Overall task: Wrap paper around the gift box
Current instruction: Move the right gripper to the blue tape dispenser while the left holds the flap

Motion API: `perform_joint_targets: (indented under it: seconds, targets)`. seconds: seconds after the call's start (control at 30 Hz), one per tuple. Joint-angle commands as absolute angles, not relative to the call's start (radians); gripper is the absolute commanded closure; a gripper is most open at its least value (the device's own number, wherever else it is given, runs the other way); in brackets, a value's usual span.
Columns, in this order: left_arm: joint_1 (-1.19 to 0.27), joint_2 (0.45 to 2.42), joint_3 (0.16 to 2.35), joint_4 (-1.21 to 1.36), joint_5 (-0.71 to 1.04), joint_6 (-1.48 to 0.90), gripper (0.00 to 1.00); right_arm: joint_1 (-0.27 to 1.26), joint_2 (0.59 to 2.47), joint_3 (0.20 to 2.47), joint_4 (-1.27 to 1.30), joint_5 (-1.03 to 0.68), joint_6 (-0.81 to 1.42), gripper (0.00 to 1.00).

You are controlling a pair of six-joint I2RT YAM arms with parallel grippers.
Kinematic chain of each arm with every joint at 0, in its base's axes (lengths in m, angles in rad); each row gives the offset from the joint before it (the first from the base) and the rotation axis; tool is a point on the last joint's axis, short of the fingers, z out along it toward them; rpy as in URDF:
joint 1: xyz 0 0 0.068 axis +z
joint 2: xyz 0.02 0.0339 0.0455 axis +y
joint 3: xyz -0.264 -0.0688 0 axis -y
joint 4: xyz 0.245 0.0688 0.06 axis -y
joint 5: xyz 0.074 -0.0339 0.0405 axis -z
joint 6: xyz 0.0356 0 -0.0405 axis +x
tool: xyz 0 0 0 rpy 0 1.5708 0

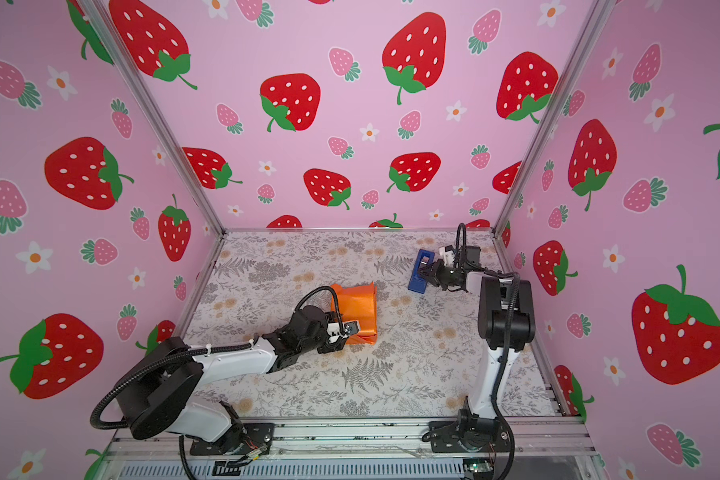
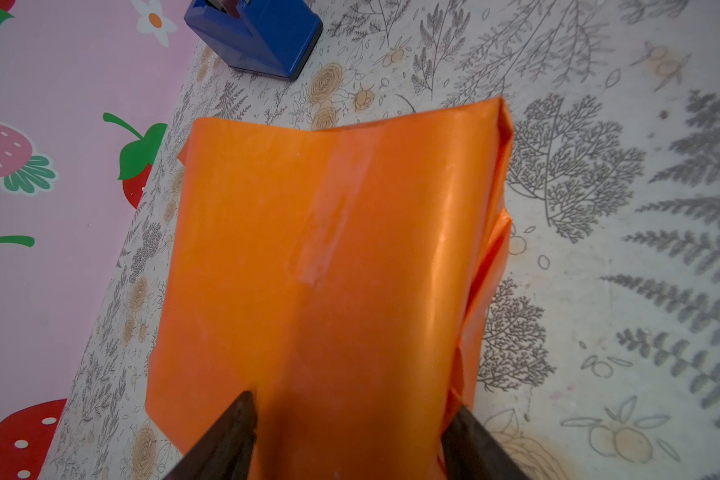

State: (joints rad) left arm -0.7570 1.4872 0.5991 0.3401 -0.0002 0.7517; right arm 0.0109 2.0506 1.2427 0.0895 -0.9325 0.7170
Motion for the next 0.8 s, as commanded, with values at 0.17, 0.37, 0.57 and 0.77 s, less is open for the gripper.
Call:
perform_joint_targets:
  seconds: [0.17, 0.37, 0.57, 0.77]
  targets:
    - [-0.755, 1.487, 0.604, 0.263, 0.003, 0.752, 0.30, 0.010, 2.082, 1.279, 0.083, -0.953, 0.744, 0.96]
    - [-0.755, 1.487, 0.604, 0.262, -0.001, 0.754, 0.30, 0.011, 2.025, 1.271, 0.084, -0.946, 0.758, 1.00]
    - [-0.755, 1.488, 0.604, 0.261, 0.000, 0.747, 0.30, 0.011, 1.928, 1.216, 0.065, -0.970, 0.761, 1.00]
    - [-0.755, 1.492, 0.607, 0.262, -0.006, 0.747, 0.30, 0.036, 1.835, 1.092, 0.062, -1.000, 0.749, 1.00]
